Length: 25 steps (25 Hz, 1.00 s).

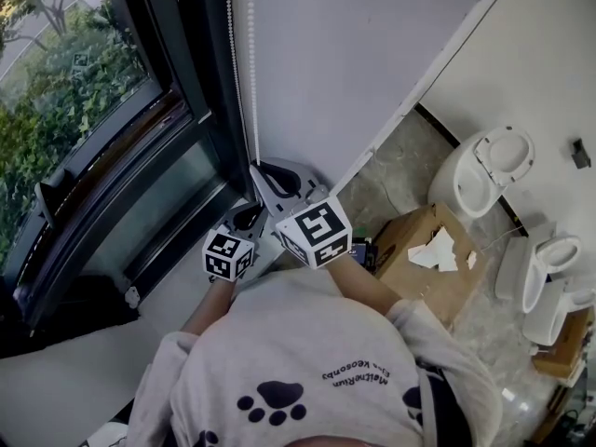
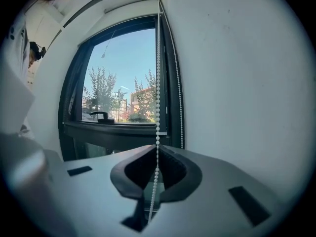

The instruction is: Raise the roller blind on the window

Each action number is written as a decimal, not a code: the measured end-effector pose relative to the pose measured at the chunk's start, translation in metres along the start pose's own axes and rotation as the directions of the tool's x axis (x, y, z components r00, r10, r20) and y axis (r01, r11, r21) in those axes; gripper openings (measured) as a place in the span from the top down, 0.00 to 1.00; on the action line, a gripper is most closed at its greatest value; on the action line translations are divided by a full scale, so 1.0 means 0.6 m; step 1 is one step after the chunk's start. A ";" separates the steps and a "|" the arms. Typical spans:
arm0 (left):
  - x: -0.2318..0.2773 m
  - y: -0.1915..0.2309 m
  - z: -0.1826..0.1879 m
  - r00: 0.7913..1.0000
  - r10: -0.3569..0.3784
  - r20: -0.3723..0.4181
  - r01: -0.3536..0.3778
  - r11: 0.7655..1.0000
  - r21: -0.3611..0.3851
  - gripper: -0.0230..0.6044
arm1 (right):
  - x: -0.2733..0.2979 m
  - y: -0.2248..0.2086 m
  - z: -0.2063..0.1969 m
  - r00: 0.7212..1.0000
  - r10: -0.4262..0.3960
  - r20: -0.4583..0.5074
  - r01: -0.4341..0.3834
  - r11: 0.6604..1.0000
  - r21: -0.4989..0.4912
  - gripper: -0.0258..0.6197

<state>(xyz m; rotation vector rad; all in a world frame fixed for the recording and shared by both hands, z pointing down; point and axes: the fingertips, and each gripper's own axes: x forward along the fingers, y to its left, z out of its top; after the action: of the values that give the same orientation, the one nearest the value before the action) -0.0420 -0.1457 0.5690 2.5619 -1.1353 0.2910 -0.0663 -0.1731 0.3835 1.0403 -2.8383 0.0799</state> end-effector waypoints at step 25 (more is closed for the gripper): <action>-0.020 -0.003 -0.016 0.997 -0.070 0.036 0.071 0.997 -0.020 0.74 | 0.016 -0.012 -0.098 0.996 -0.019 -0.089 0.023 0.999 0.043 0.94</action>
<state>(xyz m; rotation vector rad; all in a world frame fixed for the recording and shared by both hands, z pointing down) -0.0491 -0.1330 0.5738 2.5908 -1.0517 0.2169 -0.0634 -0.1791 0.4432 1.0476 -2.7577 0.1825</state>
